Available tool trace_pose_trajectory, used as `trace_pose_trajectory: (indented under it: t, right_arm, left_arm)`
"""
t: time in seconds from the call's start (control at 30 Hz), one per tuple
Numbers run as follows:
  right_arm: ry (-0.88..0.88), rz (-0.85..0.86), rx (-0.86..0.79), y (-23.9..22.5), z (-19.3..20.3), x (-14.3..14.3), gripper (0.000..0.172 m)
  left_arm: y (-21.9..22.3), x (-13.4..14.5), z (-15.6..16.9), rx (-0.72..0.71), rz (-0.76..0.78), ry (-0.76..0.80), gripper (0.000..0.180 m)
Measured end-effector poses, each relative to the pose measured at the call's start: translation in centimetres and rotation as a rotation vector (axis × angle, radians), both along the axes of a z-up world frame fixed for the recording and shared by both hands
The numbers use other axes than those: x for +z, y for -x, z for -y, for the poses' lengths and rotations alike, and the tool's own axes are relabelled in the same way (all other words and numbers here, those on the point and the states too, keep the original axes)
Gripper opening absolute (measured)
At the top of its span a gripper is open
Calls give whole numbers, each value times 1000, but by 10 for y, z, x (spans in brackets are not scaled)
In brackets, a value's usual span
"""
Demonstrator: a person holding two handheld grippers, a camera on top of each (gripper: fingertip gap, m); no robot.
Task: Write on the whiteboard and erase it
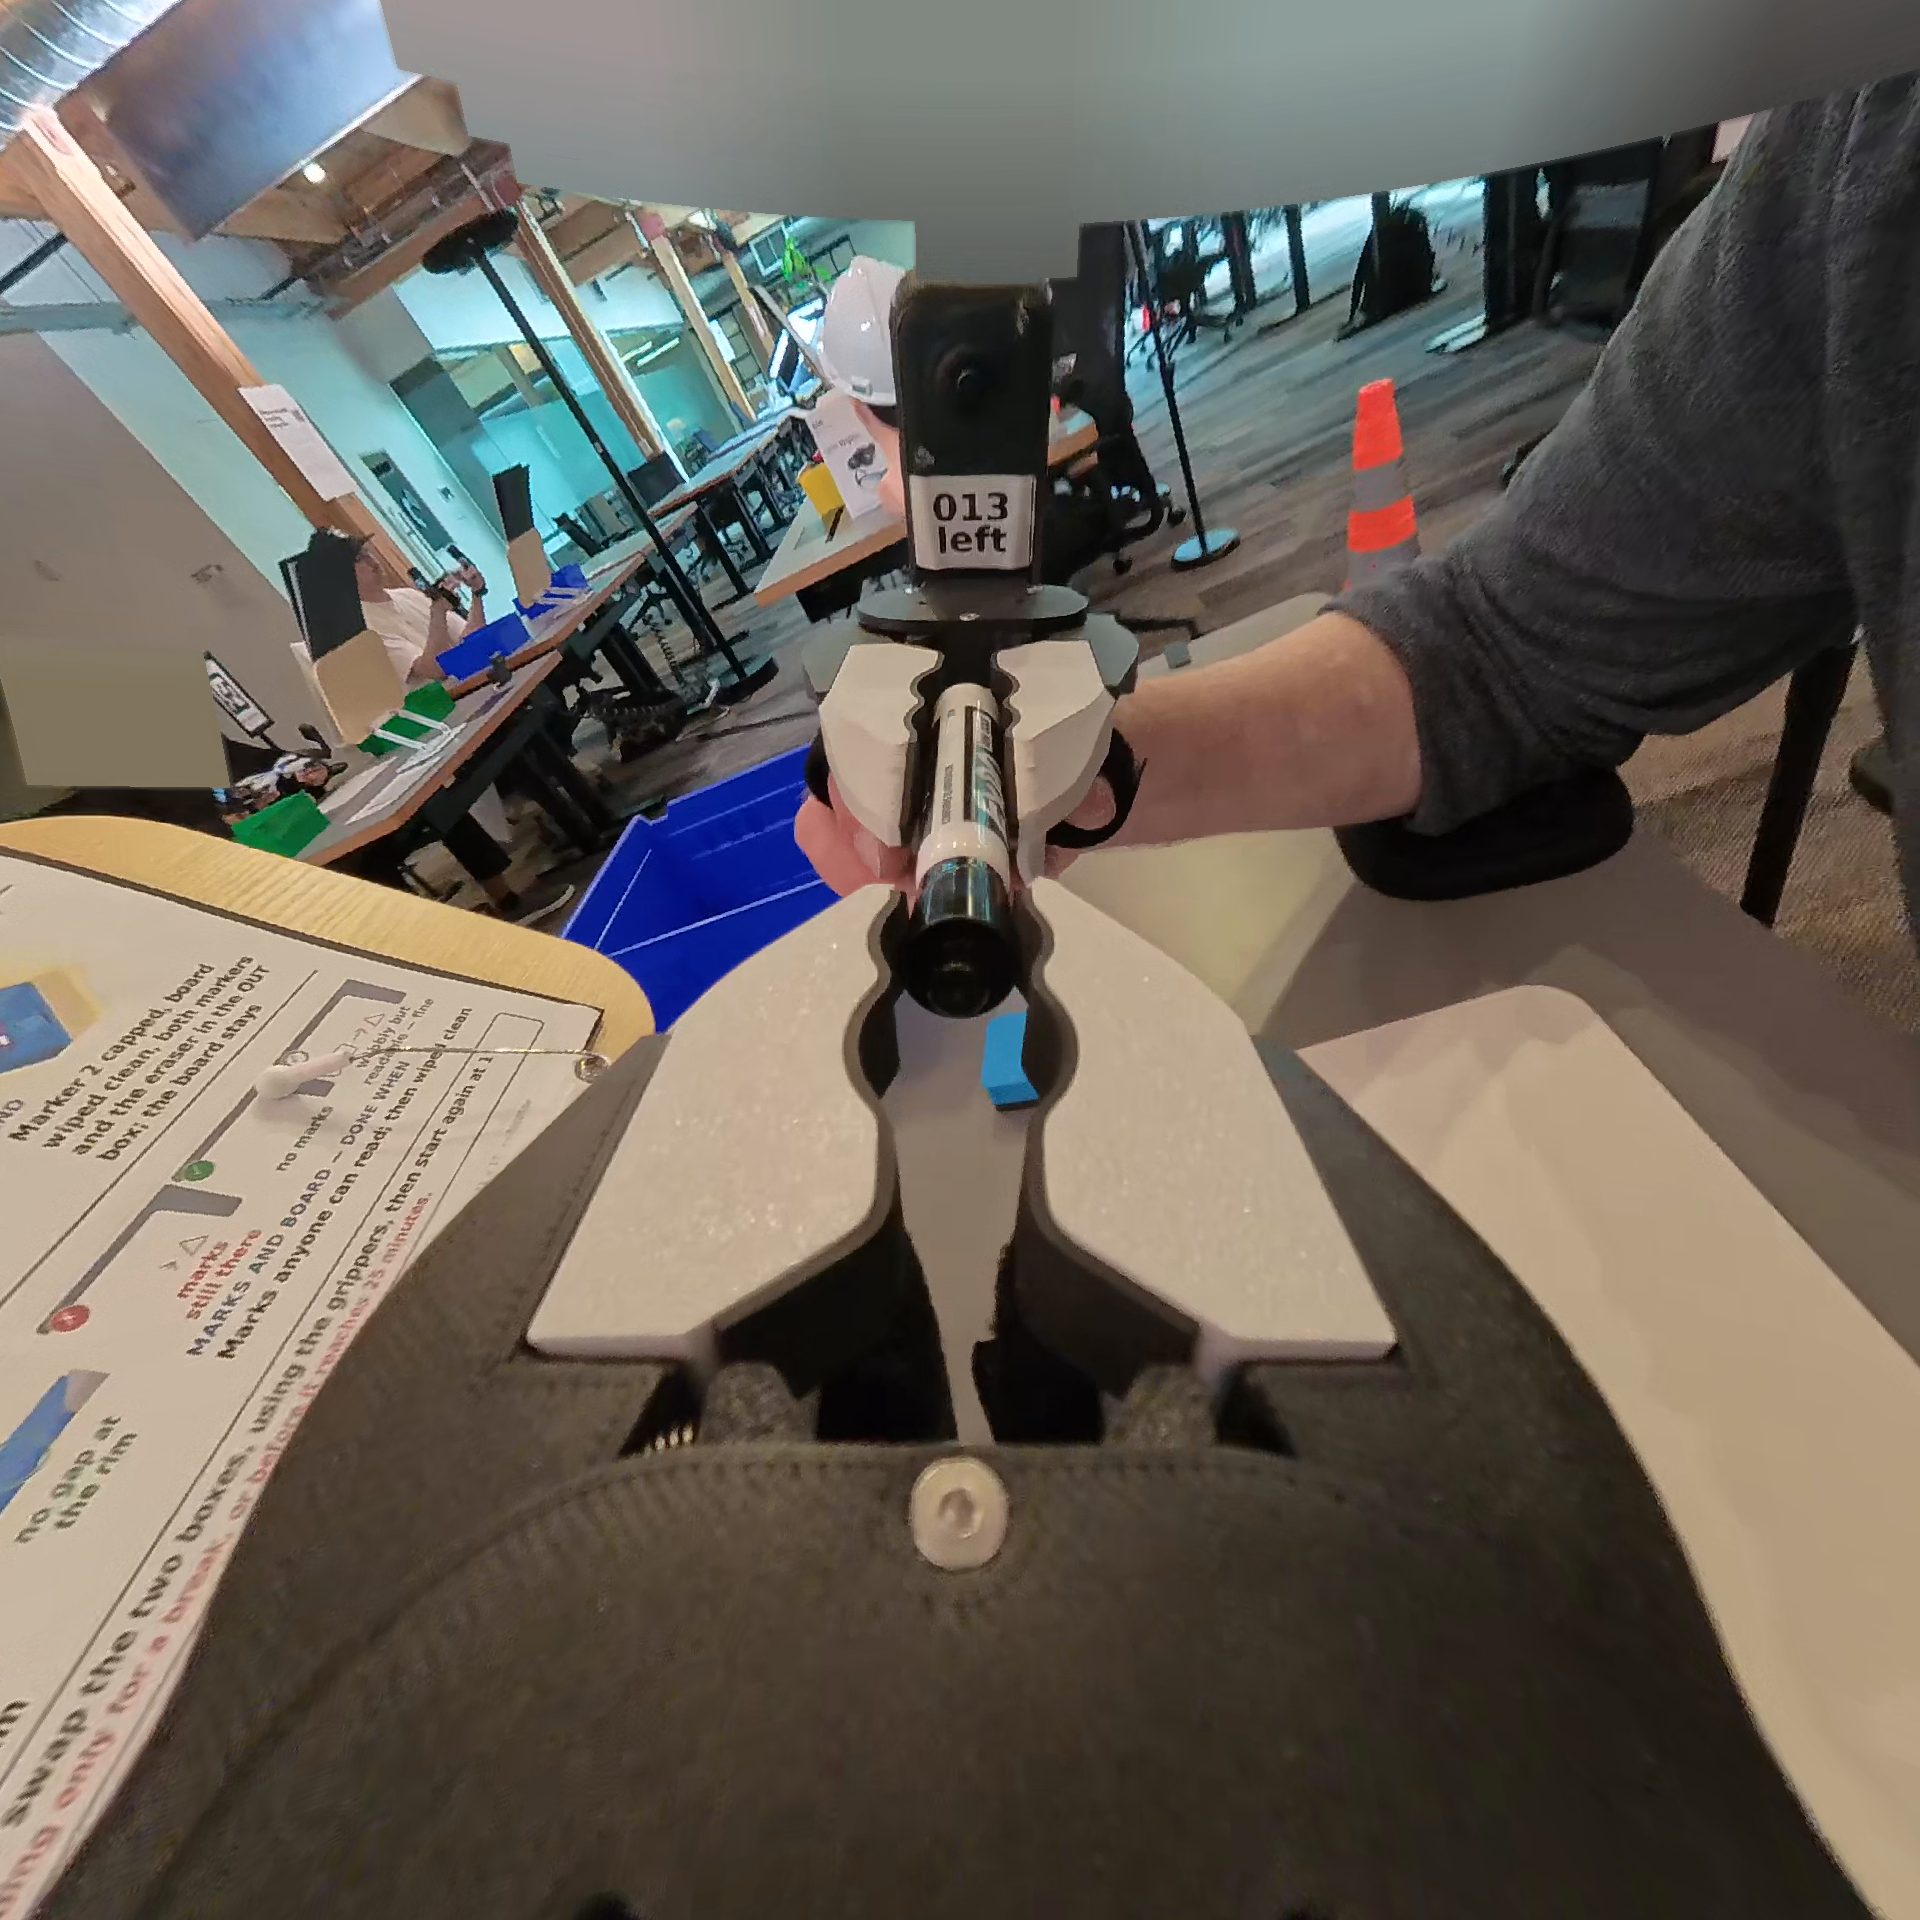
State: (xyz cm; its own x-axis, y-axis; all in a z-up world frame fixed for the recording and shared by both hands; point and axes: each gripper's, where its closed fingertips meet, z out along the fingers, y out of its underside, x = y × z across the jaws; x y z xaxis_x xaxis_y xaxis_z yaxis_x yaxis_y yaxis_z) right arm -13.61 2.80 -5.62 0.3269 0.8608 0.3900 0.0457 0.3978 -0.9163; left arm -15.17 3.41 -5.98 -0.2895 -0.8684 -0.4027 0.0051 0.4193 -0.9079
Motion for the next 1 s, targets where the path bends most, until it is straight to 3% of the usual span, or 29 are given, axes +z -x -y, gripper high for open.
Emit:
trace_pose_trajectory:
  t: [0.03, 0.4, 0.67, 1.0]
  right_arm:
    - [1, -3, -1, 0, 0, 0, 22]
    - [11, -8, -4, -1, -1, 1, 20]
    - [11, 10, 19, 7, 5, -1, 21]
    - [4, -39, 70, 10, 18, 13, 21]
  left_arm:
    - [0, 1, 0, -6, 10, 18, 20]
    - [-1, 4, 2, -83, 55, 162, 20]
    - [-1, 3, 10, -47, 20, 54, 19]
    - [3, 19, 25, -18, 63, 25, 19]
